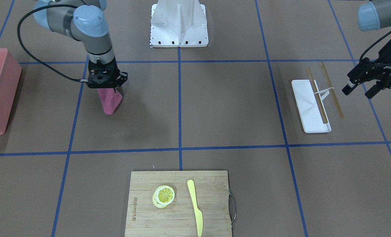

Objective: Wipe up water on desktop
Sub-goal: 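Wipe the table with the pink cloth in the right gripper while the left arm withdraws, then carry the cloth to the pink bin with the right gripper and release it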

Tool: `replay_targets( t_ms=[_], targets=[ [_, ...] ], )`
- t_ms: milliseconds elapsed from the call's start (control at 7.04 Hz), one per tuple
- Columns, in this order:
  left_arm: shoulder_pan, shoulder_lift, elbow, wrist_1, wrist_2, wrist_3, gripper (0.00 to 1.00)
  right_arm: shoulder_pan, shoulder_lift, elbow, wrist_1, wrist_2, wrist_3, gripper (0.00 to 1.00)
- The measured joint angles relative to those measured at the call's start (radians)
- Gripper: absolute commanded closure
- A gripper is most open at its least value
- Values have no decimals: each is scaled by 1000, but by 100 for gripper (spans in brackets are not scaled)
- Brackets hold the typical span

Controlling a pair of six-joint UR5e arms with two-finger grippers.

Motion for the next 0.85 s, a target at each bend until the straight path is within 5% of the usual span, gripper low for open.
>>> replay_targets(
  t_ms=[426, 852],
  targets=[
    [-25, 5, 12, 5, -2, 30, 3, -61, 140, -68, 5, -2, 144, 100],
    [-36, 7, 21, 4, 5, 33, 3, 92, -113, 97, -2, 82, -58, 100]
  ],
)
